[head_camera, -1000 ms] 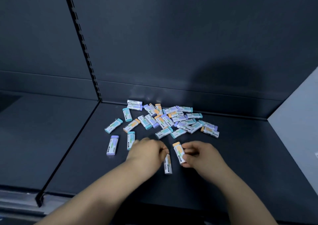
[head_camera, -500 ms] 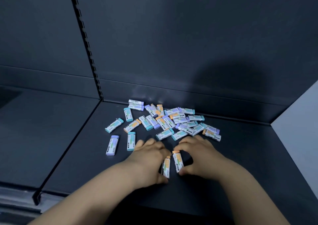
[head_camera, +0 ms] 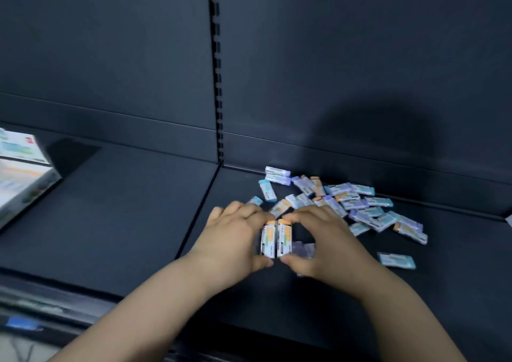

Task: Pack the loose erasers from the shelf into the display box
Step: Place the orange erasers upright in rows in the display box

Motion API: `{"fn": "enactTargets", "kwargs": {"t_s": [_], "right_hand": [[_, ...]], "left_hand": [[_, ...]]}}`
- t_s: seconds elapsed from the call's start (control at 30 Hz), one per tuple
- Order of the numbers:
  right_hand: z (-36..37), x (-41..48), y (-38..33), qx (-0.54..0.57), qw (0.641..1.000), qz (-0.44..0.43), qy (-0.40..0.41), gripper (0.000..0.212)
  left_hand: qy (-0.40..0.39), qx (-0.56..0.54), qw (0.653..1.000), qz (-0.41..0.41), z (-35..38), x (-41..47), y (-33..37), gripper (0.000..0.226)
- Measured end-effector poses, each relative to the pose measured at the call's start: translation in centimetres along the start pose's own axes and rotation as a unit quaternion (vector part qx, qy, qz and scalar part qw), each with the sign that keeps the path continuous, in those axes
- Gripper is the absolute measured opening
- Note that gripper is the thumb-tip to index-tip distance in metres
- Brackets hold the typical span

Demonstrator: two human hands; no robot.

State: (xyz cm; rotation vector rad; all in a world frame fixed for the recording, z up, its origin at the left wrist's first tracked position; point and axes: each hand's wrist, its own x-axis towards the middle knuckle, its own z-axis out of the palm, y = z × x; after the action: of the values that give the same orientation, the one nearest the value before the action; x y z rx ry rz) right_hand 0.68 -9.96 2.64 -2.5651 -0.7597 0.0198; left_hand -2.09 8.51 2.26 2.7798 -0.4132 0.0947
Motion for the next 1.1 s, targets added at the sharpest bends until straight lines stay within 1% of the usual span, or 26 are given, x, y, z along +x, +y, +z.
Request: {"fn": "enactTargets", "kwargs": {"t_s": [0.1,0.3,0.43,0.6,0.8,0.93,1.1], "right_hand": [[2.5,1.9,-4.3,0.004,1.000,0.006,-0.004,0.061],[7.4,6.1,-13.7,-0.011,0.999,0.023,0.020,0.061],[9.3,7.6,-18.3,-0.009,0.999,0.037,0.011,0.061],[11.1,8.1,-21.5,-0.001,0.999,0.032,-0.021,0.060],[12.3,9.7,-23.6,0.023,0.998,-0.013,-0.064,0.059],[13.0,11.0,-25.4,0.044,0.997,-0.026,-0.061,0.058],[14.9,13.0,-28.2,0.057,0.996,-0.027,-0.060,0.058]], "left_hand": [[0.007,0.012,1.000,0.005,-1.9,-2.0,-4.7,0.070],[-0.007,0.039,0.999,0.035,-6.1,-6.3,-14.9,0.071],[-0.014,0.038,0.999,0.036,-8.2,-8.6,-19.6,0.070],[-0.014,0.010,1.000,0.021,-8.9,-11.1,-22.4,0.070],[0.018,0.008,0.999,-0.034,-9.4,-13.6,-24.1,0.070],[0.046,0.014,0.998,-0.052,-11.0,-14.7,-25.9,0.068],[0.067,0.015,0.995,-0.074,-12.4,-15.6,-30.0,0.068]]}}
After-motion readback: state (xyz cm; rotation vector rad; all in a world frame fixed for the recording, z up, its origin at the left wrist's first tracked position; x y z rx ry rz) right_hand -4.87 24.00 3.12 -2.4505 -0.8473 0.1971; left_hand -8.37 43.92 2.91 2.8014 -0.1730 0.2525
